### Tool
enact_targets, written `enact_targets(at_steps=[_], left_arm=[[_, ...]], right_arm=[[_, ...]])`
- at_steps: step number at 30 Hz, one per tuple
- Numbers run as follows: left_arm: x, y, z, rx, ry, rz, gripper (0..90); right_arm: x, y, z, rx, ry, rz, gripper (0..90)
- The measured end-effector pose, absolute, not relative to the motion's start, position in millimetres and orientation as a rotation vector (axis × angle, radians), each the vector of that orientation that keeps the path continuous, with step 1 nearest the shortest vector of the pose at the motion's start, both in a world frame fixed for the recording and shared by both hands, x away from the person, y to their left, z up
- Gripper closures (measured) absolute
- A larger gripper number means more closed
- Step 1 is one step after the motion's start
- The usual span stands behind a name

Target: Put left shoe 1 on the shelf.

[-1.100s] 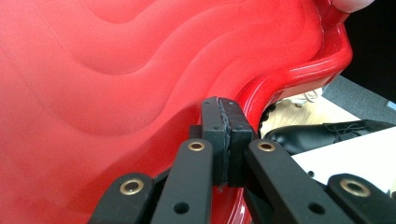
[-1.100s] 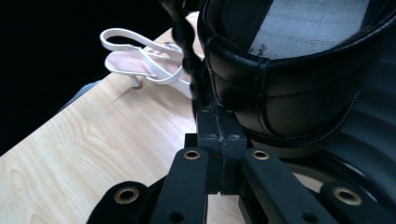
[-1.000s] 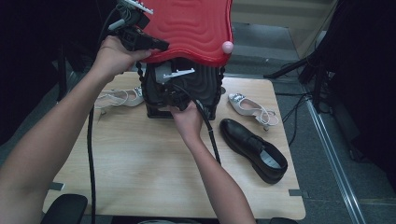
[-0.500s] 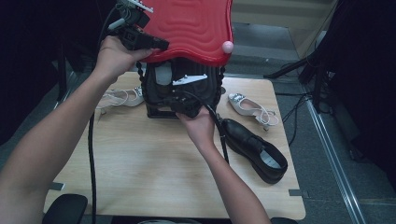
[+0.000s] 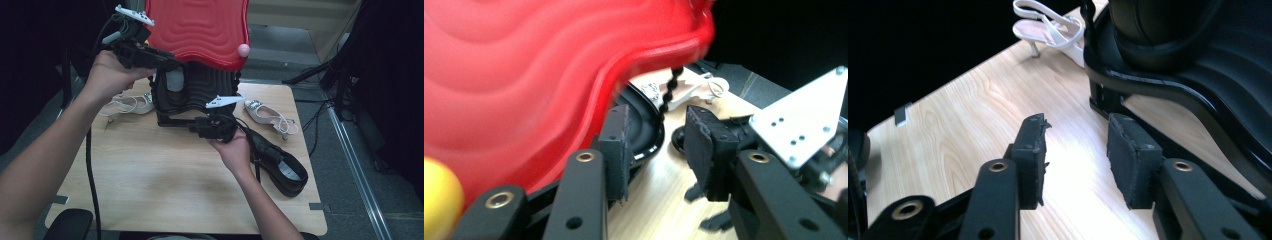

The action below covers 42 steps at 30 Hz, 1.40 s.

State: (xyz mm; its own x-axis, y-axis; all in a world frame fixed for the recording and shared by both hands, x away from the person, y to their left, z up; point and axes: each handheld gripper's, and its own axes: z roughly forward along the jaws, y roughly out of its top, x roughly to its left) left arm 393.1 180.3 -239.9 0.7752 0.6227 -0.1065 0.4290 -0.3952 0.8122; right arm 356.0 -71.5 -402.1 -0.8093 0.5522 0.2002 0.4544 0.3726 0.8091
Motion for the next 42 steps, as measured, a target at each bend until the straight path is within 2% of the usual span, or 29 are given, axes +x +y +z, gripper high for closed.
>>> enact_targets(at_steps=[3,22,42], left_arm=[[388.4,184.5,-250.9,2.041,0.797,0.239,58.7],[356.6,193.6,-330.7,2.061,0.821,0.148,47.8],[338.7,193.6,-410.9,2.116,0.843,0.053,49.3]], right_arm=[[349.6,-84.6,-405.3,0.936,2.532,1.437,56.9],[322.0,-136.5,-432.0,1.029,2.541,1.403,55.4],[311.6,-183.1,-460.7,1.165,2.493,1.331,57.7]])
